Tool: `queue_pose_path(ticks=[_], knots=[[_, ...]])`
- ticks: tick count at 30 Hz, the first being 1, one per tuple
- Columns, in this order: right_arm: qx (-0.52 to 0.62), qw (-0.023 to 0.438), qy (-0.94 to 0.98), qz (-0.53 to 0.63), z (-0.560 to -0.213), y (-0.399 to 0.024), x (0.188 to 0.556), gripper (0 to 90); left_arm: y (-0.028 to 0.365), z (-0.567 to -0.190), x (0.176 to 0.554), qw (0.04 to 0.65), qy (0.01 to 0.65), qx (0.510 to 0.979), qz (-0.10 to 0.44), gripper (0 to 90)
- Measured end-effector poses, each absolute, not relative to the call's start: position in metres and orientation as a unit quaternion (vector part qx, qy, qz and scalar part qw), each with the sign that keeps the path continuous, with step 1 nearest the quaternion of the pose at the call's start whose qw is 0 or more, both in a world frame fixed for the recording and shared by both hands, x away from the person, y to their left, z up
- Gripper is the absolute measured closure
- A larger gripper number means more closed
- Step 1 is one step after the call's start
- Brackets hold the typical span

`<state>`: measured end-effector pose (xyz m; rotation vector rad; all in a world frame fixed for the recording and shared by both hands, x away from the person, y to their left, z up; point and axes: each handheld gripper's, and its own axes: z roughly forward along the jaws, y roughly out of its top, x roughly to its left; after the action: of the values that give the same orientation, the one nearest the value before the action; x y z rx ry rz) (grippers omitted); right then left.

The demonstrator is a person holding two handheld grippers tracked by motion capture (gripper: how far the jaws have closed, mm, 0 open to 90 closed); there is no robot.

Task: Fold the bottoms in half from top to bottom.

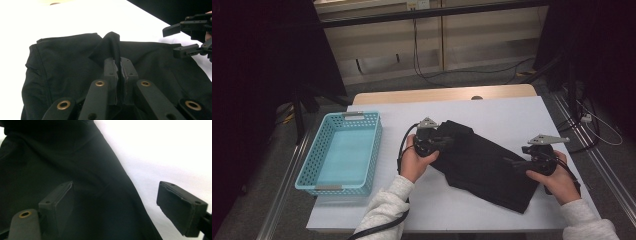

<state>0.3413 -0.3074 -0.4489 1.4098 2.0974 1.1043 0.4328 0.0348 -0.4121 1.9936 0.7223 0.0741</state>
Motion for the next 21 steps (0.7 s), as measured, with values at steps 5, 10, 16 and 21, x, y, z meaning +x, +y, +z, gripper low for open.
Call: queue_pose_path(ticks=[5,10,16,21], knots=[[0.5,0.191,0.747,0.394,-0.4488,-0.3067,0.3412,14.5,0.0295,-0.4129,0.4298,0.486,0.292,0.823,0.027,84.9],[0.499,0.192,0.749,0.393,-0.4491,-0.3057,0.3414,14.5,0.0295,-0.4119,0.4285,0.485,0.29,0.825,0.023,84.9],[0.498,0.191,0.749,0.392,-0.4491,-0.3049,0.3415,14.5,0.0275,-0.411,0.4264,0.487,0.286,0.825,0.02,84.9],[0.497,0.192,0.751,0.391,-0.4492,-0.3041,0.3415,14.5,0.0247,-0.4094,0.4238,0.491,0.28,0.825,0.017,84.8]])
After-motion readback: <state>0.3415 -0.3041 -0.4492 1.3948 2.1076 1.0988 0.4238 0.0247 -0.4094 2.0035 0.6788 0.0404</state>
